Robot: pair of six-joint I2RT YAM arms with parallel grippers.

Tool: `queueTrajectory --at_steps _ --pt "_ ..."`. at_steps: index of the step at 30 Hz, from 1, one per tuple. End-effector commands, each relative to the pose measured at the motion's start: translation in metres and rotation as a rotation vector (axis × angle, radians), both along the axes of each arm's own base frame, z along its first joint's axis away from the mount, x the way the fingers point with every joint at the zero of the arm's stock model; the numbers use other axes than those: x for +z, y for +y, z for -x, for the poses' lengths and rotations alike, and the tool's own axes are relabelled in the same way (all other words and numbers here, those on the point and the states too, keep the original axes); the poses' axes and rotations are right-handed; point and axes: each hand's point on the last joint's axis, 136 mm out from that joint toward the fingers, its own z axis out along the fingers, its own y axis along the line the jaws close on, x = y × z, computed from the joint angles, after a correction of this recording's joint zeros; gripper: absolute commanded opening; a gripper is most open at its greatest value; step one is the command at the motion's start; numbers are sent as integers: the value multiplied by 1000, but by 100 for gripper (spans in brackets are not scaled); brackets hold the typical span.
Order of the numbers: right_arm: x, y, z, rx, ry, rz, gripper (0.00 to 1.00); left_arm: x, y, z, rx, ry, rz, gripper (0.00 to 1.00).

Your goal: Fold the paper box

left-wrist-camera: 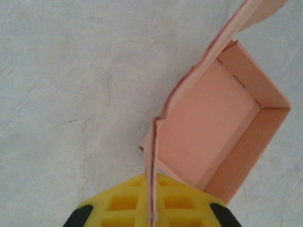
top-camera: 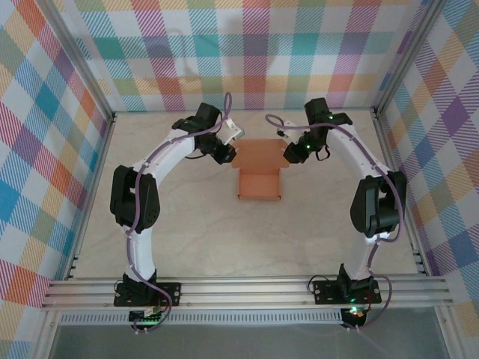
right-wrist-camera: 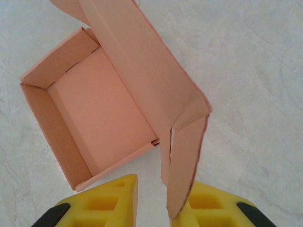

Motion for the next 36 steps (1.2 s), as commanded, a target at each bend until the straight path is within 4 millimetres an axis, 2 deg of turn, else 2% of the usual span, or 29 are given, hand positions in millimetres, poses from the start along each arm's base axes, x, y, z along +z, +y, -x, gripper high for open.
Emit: queueTrajectory --at_steps 1,5,9,14,20,21,24,26,32,36 --pt "-4 2 0 12 23 5 23 19 -5 6 -17 -28 39 0" --pt "-7 2 -2 12 25 6 22 18 -5 6 -17 -25 38 0" --pt "-8 3 -3 14 34 3 16 17 -5 7 -18 -21 37 0" --pt "-8 4 -3 17 40 3 0 17 -5 7 -20 -21 40 0" --pt "-6 4 -1 14 35 -3 0 14 -5 6 -15 -15 39 0" --pt "-5 4 -2 13 28 -4 3 14 -5 7 -17 -15 39 0" --pt "-5 1 -9 -21 -4 6 38 12 -5 6 -17 -13 31 0" --pt "-3 -3 -13 -40 -12 9 46 12 -4 6 -17 -15 28 0" --pt "4 -17 -16 -64 -3 -21 52 11 -3 8 -35 -12 17 0" --pt "9 -14 -12 -16 3 -63 57 8 -2 13 -72 3 7 0"
